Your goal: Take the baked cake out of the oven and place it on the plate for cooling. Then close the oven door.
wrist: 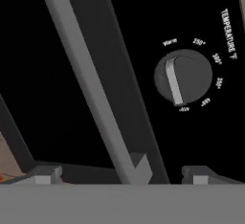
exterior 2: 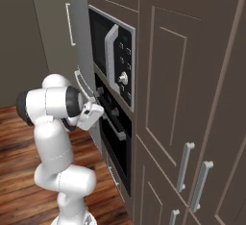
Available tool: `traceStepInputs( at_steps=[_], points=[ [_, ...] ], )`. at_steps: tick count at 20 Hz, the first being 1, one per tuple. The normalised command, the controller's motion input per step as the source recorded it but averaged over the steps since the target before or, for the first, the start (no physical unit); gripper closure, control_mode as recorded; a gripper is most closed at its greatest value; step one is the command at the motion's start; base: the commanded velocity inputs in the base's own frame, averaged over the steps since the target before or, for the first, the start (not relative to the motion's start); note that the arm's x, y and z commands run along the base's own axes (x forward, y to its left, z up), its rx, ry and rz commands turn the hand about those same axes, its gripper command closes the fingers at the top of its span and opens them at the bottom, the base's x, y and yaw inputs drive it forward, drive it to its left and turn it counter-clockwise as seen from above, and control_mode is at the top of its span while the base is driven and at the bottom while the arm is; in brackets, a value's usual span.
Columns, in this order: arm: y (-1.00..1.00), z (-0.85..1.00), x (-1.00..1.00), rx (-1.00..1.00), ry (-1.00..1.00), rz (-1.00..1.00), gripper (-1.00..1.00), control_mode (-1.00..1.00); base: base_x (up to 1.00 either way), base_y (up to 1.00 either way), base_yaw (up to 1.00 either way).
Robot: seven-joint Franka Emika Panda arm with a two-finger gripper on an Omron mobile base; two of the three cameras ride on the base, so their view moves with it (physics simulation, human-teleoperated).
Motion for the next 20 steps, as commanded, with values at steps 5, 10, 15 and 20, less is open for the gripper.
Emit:
traceStepInputs(
  at_steps=[5, 10, 15, 20],
  points=[
    [0.00, -0.28, 0.23, -0.07, 0.00, 0.11, -1.00, -1.00, 0.00, 0.00, 0.00],
    [0.00, -0.30, 0.32, -0.07, 0.00, 0.08, -1.00, -1.00, 0.00, 0.00, 0.00],
    [-0.01, -0.26, 0.40, -0.07, 0.00, 0.04, -1.00, -1.00, 0.00, 0.00, 0.00],
    [-0.13, -0.22, 0.41, -0.05, 0.00, 0.02, -1.00, -1.00, 0.00, 0.00, 0.00]
  ],
)
